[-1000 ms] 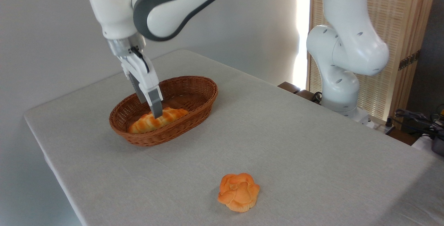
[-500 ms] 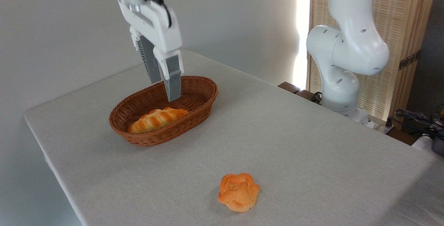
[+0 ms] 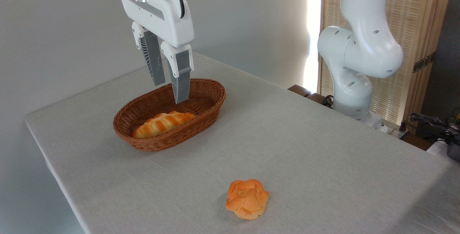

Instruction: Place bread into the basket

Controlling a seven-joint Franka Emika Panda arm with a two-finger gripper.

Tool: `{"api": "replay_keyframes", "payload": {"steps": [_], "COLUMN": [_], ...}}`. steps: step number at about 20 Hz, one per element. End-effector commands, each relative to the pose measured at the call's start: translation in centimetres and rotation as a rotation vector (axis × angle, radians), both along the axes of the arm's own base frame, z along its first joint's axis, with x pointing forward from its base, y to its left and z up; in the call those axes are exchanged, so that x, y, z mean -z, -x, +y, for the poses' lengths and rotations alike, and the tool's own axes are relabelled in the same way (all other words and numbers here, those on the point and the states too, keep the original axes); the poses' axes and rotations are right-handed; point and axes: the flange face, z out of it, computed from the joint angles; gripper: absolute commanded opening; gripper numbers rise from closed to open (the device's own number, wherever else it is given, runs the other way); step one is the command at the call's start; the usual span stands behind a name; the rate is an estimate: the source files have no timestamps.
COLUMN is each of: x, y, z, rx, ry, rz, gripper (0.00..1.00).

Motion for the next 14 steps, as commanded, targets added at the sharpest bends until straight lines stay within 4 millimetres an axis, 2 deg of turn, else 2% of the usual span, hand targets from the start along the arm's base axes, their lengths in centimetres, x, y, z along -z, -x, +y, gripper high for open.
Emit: {"api": "replay_keyframes", "payload": {"steps": [1,14], "x": [-0.38,0.08], "y": [-0.18,-0.12], "z": [-0.17,0.33], "rx": [-0.030,-0.022], "ry": [-0.017,-0.090], "rz": [-0.008,0.003], "gripper": [1.00,1.00]}}
